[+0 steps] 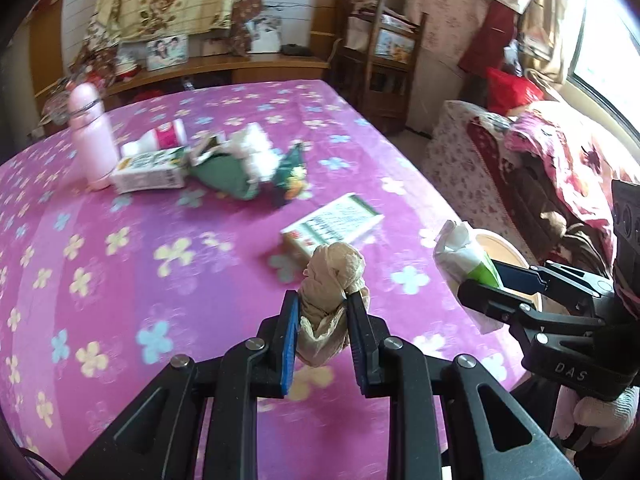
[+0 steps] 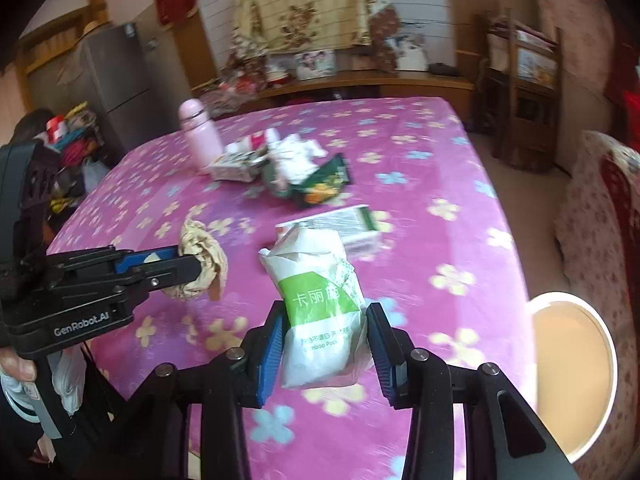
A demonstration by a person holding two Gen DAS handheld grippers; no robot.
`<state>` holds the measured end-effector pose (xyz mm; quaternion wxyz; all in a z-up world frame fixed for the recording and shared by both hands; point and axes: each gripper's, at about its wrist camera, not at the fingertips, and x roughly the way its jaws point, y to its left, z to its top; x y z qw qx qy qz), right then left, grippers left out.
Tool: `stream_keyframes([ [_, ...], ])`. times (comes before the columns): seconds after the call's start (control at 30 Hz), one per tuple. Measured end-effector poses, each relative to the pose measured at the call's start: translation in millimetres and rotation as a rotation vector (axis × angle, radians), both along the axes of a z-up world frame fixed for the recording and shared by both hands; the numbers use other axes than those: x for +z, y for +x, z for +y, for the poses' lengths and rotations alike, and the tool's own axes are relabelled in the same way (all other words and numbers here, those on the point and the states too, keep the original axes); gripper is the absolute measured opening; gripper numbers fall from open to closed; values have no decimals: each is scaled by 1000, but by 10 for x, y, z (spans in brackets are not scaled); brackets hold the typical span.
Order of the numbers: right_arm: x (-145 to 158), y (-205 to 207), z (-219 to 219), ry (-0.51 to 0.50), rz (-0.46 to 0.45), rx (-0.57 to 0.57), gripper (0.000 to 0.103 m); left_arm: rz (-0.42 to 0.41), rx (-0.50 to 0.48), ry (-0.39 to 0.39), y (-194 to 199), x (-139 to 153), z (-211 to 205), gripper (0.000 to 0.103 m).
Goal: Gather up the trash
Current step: 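Carry the crumpled paper and tissue pack over the white bin with both grippers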
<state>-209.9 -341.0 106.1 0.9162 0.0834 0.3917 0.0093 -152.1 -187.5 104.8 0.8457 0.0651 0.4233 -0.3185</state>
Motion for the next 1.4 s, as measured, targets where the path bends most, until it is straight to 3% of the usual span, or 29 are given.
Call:
stream_keyframes([
  [0.43,-19,-589,-1015,35,1,-234,43,-7,-176,9,-304,58,-1017,25],
  [0.77,-159,-983,-1702,63,21,-399,43,41,-277,-10,-456,4,-1739,25],
  [1.4,-519,-1317,-2409,124,79,-556,45,117,-407,-20,-640,-257,-2628,25],
])
